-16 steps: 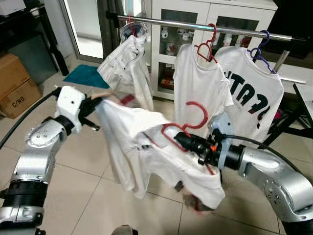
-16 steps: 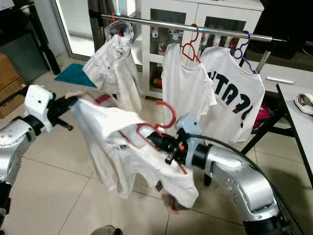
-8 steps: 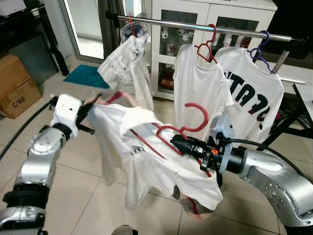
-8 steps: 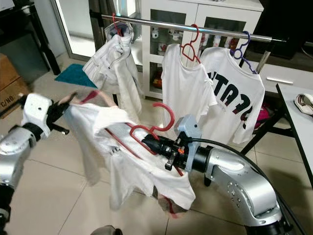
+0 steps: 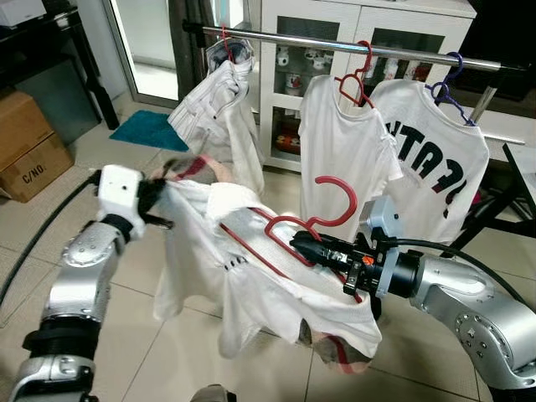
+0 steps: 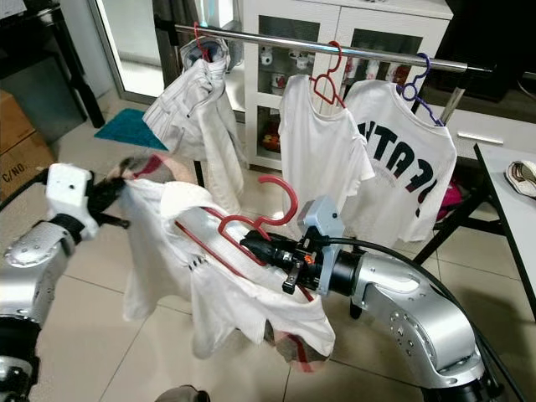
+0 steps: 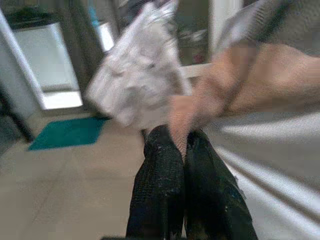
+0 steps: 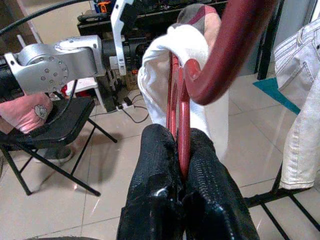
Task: Hang hanger
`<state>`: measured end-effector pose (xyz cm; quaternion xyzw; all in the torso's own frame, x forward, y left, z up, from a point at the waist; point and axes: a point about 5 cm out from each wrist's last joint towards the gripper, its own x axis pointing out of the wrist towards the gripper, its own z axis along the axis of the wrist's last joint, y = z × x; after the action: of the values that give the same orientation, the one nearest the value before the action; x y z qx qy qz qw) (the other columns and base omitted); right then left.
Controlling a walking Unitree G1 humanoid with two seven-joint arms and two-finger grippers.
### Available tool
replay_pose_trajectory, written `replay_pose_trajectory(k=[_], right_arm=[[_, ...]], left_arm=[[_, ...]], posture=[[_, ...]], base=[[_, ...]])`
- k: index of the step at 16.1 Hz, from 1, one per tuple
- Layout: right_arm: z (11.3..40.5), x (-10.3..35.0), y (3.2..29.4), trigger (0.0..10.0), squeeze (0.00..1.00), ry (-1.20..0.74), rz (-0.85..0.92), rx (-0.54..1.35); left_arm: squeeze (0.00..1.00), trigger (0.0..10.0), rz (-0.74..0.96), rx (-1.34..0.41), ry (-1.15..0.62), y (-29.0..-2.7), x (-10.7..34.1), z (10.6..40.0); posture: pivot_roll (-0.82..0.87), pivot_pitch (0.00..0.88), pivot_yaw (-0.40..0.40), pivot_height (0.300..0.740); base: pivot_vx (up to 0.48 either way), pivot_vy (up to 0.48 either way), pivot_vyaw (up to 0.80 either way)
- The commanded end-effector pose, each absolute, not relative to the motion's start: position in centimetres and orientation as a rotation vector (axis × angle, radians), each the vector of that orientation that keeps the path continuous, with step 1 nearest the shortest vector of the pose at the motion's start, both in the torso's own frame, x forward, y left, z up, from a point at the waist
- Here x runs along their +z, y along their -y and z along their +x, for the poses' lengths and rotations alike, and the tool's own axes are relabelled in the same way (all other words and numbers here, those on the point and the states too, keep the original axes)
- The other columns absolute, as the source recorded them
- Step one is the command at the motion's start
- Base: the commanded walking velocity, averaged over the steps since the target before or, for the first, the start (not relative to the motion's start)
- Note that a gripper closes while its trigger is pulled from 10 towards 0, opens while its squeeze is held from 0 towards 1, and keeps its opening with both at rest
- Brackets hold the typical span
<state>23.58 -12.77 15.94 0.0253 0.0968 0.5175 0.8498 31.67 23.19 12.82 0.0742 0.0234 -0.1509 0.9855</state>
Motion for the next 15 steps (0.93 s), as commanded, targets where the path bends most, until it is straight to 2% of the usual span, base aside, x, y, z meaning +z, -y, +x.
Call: replay_pose_trajectory(k=[1,2,5,7,8,9,10,12,13,14,15], right_arm=[[23.6,16.1,13.2,10.0,0.0,-0.197,0.037,1.078],[23.7,16.0,13.3,10.0,0.0,-0.203,0.032,1.067],[24.1,15.7,13.5,10.0,0.0,-0.215,0.023,1.034],[24.1,15.7,13.5,10.0,0.0,-0.218,0.023,1.034],[24.1,15.7,13.5,10.0,0.0,-0.219,0.024,1.036],[24.1,15.6,13.5,10.0,0.0,-0.222,0.023,1.037],[24.1,15.6,13.5,10.0,0.0,-0.223,0.023,1.038],[24.1,15.5,13.5,10.0,0.0,-0.228,0.02,1.038],[24.0,15.4,13.5,10.0,0.0,-0.234,0.015,1.036],[24.0,15.3,13.6,10.0,0.0,-0.237,0.014,1.031],[24.0,15.3,13.6,10.0,0.0,-0.238,0.014,1.029]], left_arm=[[0.44,10.0,0.107,-0.448,-0.023,-21.6,13.3,31.1],[1.0,10.0,0.111,-0.531,-0.019,-20.7,13.3,30.7],[1.0,10.0,0.183,-0.703,0.055,-18.8,14.2,29.7],[1.0,10.0,0.223,-0.657,0.139,-18.8,15.7,30.3],[1.0,9.1,0.227,-0.64,0.166,-19.0,16.4,30.5],[1.0,0.0,0.234,-0.636,0.177,-19.1,17.0,30.6],[0.91,0.0,0.253,-0.629,0.164,-19.2,17.1,30.7],[0.15,0.0,0.319,-0.569,0.086,-20.0,16.1,30.9],[0.0,0.0,0.353,-0.506,0.026,-20.9,15.2,31.0],[0.0,0.0,0.346,-0.395,-0.052,-22.4,14.0,30.8],[0.0,0.0,0.333,-0.371,-0.066,-22.8,13.8,30.7]], posture=[[-0.01,0.0,0.032,0.74],[-0.01,0.0,0.032,0.74],[-0.01,0.0,0.031,0.74],[0.0,0.0,0.029,0.74],[0.0,0.0,0.029,0.74],[0.0,0.0,0.028,0.74],[0.0,0.0,0.028,0.74],[-0.01,0.0,0.035,0.74],[-0.01,0.0,0.035,0.74],[-0.01,0.0,0.035,0.74],[-0.01,0.0,0.036,0.74]], base=[[0.0,0.0,0.0],[0.0,0.0,0.0],[0.0,0.0,0.0],[0.0,0.0,0.0],[0.0,0.0,0.0],[0.0,0.0,0.0],[0.0,0.0,0.0],[0.0,0.0,0.0],[0.0,0.0,0.0],[0.0,0.0,0.0],[0.0,0.0,0.0]])
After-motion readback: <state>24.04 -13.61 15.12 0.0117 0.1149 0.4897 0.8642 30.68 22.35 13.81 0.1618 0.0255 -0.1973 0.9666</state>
